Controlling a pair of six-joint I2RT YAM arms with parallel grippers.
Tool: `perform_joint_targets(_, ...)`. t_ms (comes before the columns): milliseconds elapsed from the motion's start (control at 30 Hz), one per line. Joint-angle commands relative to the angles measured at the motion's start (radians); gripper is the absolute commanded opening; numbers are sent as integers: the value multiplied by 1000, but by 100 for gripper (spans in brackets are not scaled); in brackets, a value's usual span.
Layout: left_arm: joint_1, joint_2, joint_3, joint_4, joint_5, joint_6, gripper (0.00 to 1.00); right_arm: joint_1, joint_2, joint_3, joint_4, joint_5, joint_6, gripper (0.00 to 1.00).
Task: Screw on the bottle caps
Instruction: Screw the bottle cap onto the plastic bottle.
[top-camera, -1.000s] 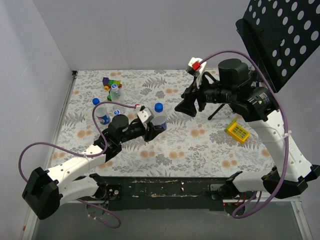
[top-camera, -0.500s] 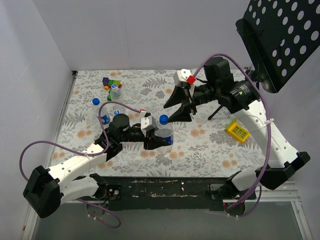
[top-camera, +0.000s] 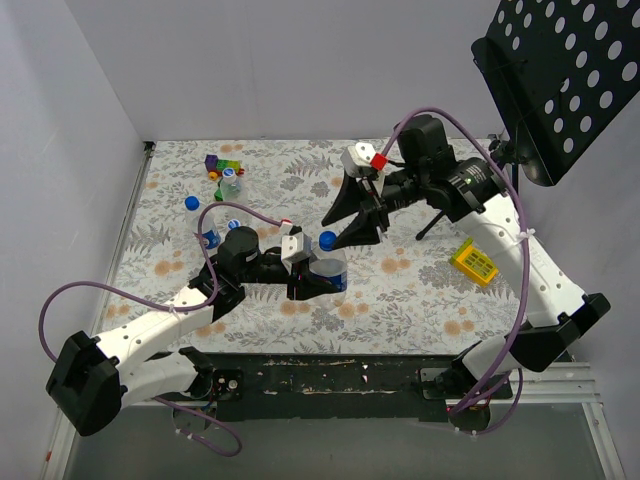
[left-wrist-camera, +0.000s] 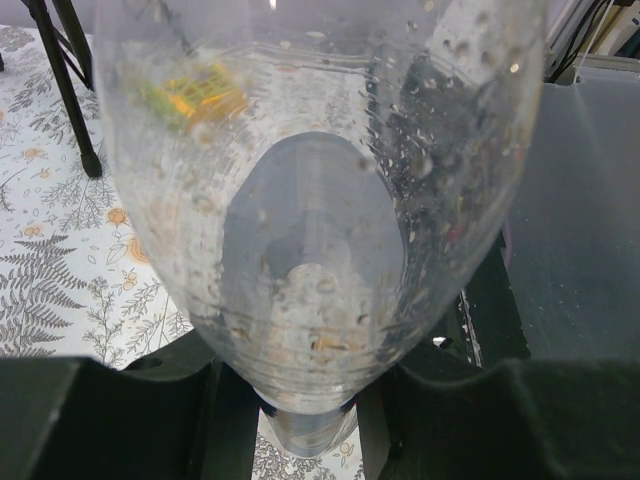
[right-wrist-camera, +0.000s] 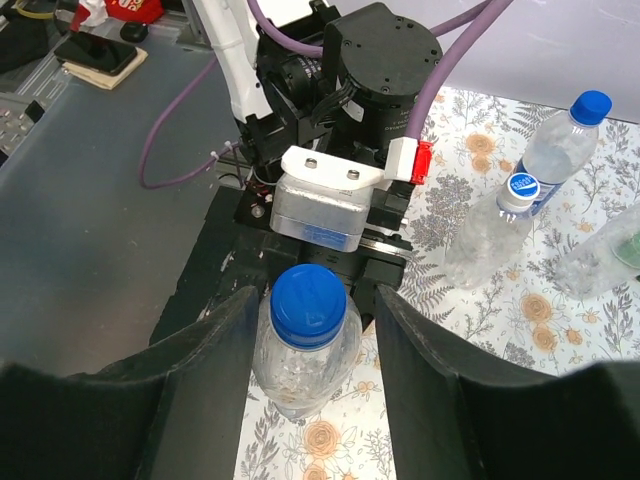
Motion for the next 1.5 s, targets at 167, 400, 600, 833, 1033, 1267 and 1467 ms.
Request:
perform_joint_targets(167,7,-9,38,9,2,18,33,28,19,20,-8,2,0,46)
perform_joint_targets(400,7,-26,27,15,-163,13,32,74,23,10,1,182,73,21)
perform_joint_targets(600,6,-67,0,31,-462,18,31,172,-72,-195,220,639,285,1)
perform_joint_targets(833,-30,-132,-52,88,-746,34,32,336,-133,-479,465,1521,725,1)
perform_joint_targets(1033,-45,-143,-59,84,-789,48,32,347,-184,-535,567,1531,788,11)
perform_joint_targets(1267,-43,-75,-5,12,-694,8,26,331,-245,-385,531,1228,587,59)
perform_joint_targets(1467,-28,-18,29,-25,-512,-9,25,156,-291,-317,458,784,478,69)
